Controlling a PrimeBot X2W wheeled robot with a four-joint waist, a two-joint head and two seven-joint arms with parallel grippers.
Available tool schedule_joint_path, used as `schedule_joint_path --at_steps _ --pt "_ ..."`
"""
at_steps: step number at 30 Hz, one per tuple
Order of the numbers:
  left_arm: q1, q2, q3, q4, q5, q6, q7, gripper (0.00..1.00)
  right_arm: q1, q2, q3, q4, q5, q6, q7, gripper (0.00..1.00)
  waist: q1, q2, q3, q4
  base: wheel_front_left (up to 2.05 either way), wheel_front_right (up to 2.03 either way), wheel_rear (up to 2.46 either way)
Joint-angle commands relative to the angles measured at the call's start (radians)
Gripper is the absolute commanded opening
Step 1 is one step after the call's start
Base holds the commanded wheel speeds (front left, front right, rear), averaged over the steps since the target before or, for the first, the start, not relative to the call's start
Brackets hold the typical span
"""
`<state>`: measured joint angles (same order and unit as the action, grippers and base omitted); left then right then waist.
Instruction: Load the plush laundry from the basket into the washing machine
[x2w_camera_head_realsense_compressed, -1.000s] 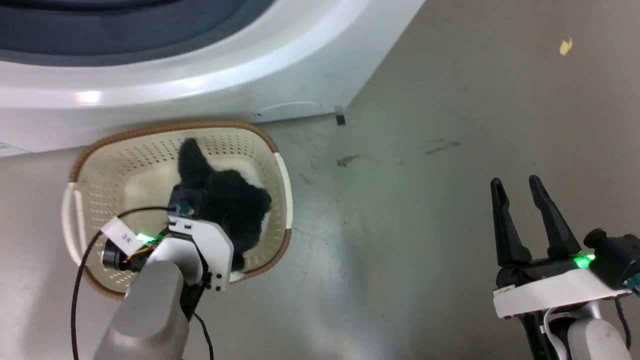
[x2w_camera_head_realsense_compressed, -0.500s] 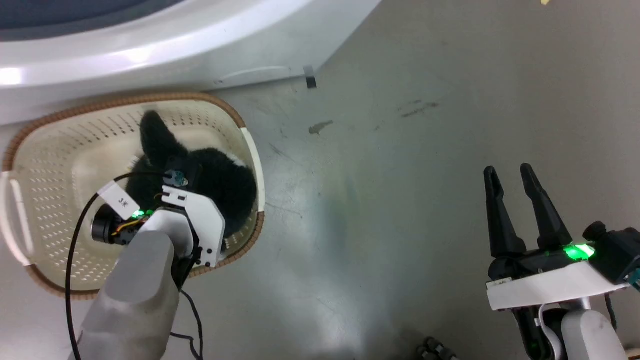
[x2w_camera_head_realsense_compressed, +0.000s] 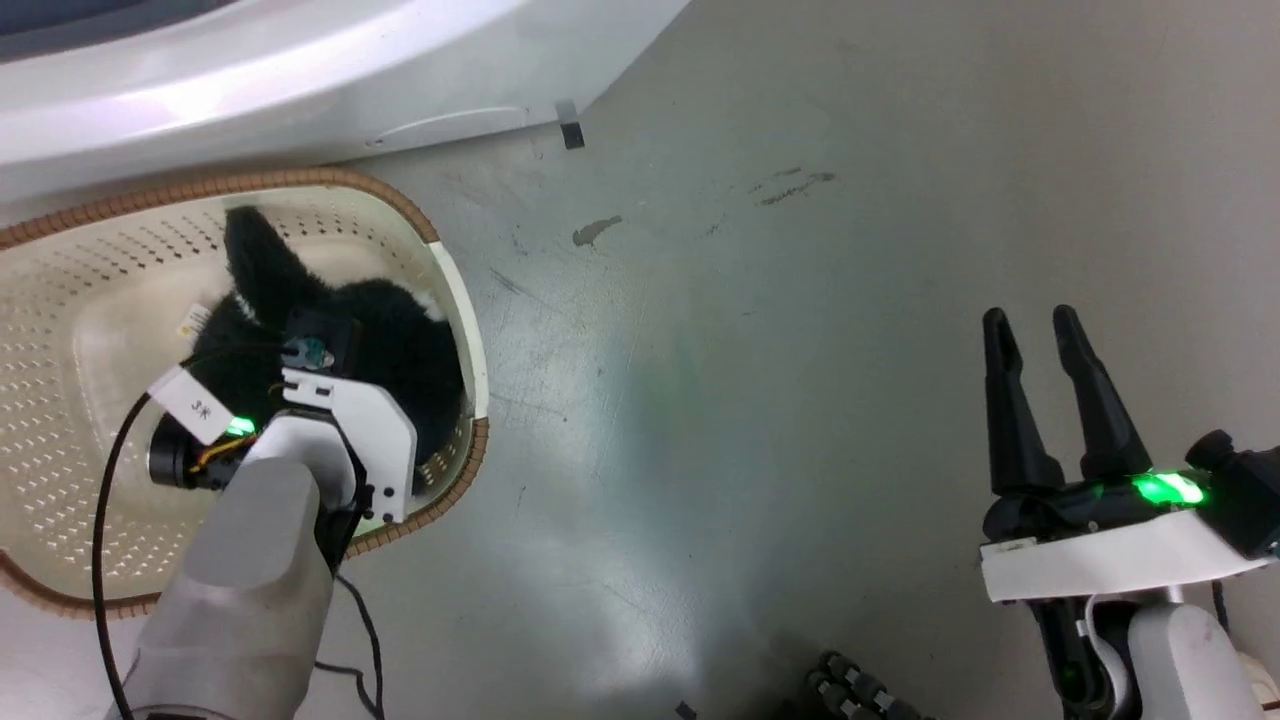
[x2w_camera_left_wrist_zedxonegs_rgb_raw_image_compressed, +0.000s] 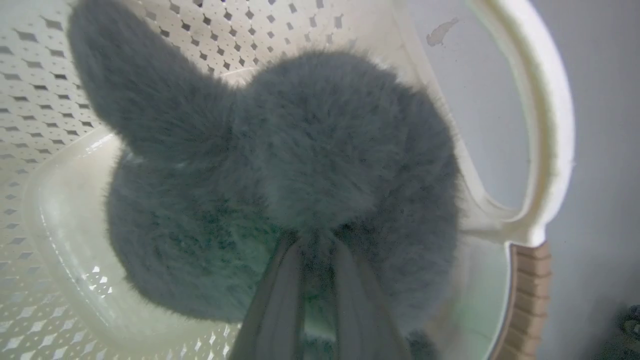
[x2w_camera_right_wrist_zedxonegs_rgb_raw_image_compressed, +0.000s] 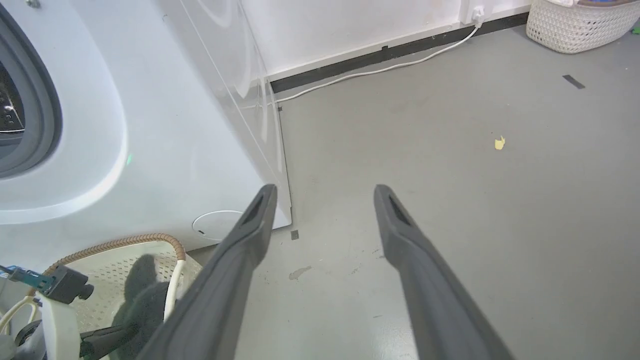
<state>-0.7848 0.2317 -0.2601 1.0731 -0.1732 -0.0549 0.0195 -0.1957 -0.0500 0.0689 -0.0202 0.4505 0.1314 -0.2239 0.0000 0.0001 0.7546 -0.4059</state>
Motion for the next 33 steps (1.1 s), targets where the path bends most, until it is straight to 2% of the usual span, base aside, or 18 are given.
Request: schedule_joint_path --at_steps 1,9,14,20,26,33 --pt "-0.004 0.010 -0.008 0.049 -0.010 0.002 -0.011 0.00 -0.015 0.000 -0.007 -0.004 0.010 -0.001 -0.010 1.00 0.0000 -0.0001 -0.015 0.007 0.00 0.00 0.00" --pt "0.017 -0.042 -0.040 0.127 -0.043 -0.025 -0.154 0.00 0.009 0.000 -0.058 -0.006 -0.020 -0.001 -0.027 1.00 0.0000 -0.0001 -0.137 0.046 0.00 0.00 0.00" --pt "0.041 -0.091 -0.051 0.171 -0.076 -0.040 -0.244 0.00 0.055 0.000 -0.097 -0.015 -0.067 -0.001 -0.037 1.00 0.0000 -0.0001 -0.258 0.103 0.00 0.00 0.00" --pt "0.123 -0.131 -0.050 0.113 -0.106 -0.059 -0.279 0.00 0.122 0.000 -0.122 -0.015 -0.142 -0.001 -0.038 1.00 0.0000 -0.0001 -0.414 0.188 0.00 0.00 0.00" --pt "0.277 -0.115 -0.029 -0.132 -0.095 -0.062 -0.281 0.00 0.179 0.000 -0.118 -0.001 -0.198 -0.001 -0.038 1.00 0.0000 -0.0001 -0.530 0.243 0.00 0.00 0.00" --pt "0.483 -0.112 0.031 -0.528 -0.026 -0.021 -0.281 0.00 0.250 0.000 -0.105 0.006 -0.236 -0.001 -0.038 1.00 0.0000 -0.0001 -0.604 0.291 0.00 0.00 0.00"
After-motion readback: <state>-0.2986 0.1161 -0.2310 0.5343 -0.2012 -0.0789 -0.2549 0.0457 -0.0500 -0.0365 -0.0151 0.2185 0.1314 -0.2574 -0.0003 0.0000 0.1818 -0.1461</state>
